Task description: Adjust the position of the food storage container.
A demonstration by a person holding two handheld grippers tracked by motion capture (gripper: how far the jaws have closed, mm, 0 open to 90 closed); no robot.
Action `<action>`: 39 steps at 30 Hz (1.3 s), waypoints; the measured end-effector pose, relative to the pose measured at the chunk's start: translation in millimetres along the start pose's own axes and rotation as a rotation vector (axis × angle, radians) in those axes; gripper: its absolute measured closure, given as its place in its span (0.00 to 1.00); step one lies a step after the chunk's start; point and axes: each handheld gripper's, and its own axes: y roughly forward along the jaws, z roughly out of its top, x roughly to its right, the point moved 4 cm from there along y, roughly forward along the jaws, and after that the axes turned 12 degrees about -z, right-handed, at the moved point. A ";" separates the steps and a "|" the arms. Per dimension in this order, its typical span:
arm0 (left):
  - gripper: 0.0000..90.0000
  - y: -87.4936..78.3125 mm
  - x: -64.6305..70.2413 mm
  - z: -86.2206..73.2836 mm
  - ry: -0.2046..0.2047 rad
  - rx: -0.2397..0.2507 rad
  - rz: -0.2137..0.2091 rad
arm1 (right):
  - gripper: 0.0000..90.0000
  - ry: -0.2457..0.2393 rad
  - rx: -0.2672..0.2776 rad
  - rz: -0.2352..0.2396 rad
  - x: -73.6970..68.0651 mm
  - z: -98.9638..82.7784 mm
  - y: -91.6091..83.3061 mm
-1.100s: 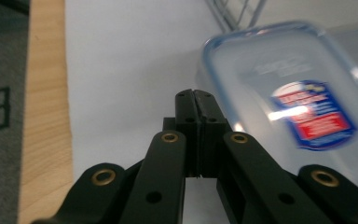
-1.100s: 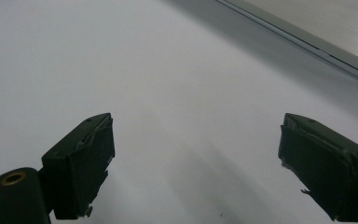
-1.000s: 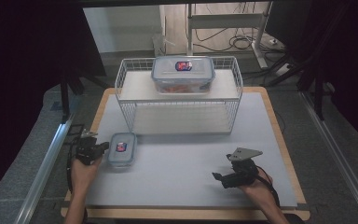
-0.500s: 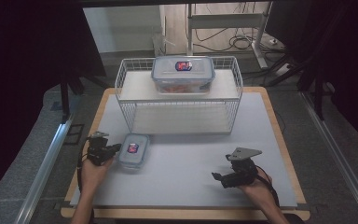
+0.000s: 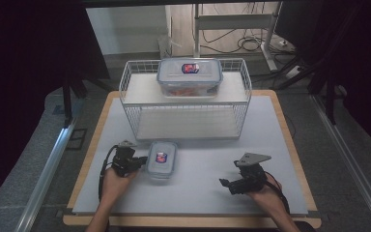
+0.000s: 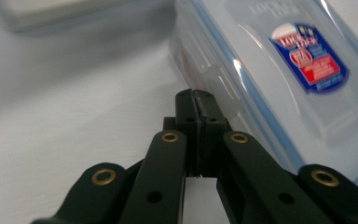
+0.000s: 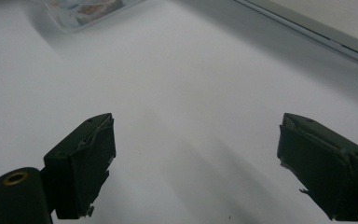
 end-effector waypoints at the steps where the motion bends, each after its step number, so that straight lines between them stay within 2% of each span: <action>1: 1.00 2.9 4.5 -0.5 0.011 -0.012 -0.008 | 0.12 0.001 -0.005 0.000 0.2 -0.3 0.2; 5: 1.00 10.4 21.1 -2.8 0.050 -0.044 -0.039 | 0.10 0.012 -0.020 0.000 0.7 -1.0 0.8; 11: 1.00 15.2 44.8 -9.2 0.068 -0.072 -0.101 | 0.07 0.039 -0.033 0.000 1.1 -1.4 2.1; 15: 1.00 24.6 65.8 -11.6 0.092 -0.093 -0.161 | 0.06 0.064 -0.030 0.005 0.8 -0.4 2.4; 17: 1.00 33.0 79.5 -11.9 0.139 -0.130 -0.207 | 0.09 0.060 -0.039 -0.005 0.0 -0.4 2.3; 19: 0.99 35.9 86.1 -10.6 0.207 -0.163 -0.172 | 0.13 0.065 -0.045 -0.004 -0.5 -0.4 1.7; 20: 0.99 34.9 85.7 -8.8 0.237 -0.165 -0.135 | 0.15 0.070 -0.047 -0.001 -0.7 -0.3 1.0; 21: 0.99 32.6 81.9 -6.8 0.236 -0.168 -0.110 | 0.18 0.073 -0.046 0.002 -0.8 0.0 0.1; 22: 1.00 29.1 76.0 -4.9 0.221 -0.151 -0.091 | 0.21 0.072 -0.046 0.003 -0.8 0.3 -1.1; 24: 1.00 19.1 57.4 0.4 0.167 -0.105 -0.061 | 0.27 0.069 -0.050 0.005 -0.7 0.7 -3.0; 27: 1.00 12.2 31.4 10.9 0.125 -0.049 -0.002 | 0.35 0.076 -0.059 0.010 -1.1 1.7 -3.9; 30: 1.00 17.2 15.0 21.6 0.092 0.000 -0.009 | 0.42 0.064 -0.071 0.028 -3.4 2.7 -3.2; 32: 0.99 23.9 9.7 28.3 0.095 0.010 -0.032 | 0.47 0.045 -0.083 0.034 -6.9 2.6 -3.1; 35: 0.98 32.4 8.5 35.6 0.104 0.017 -0.075 | 0.51 0.022 -0.096 0.040 -10.6 2.5 -4.0; 39: 0.99 34.5 12.4 34.2 0.106 0.009 -0.083 | 0.55 0.015 -0.107 0.050 -13.0 2.5 -4.8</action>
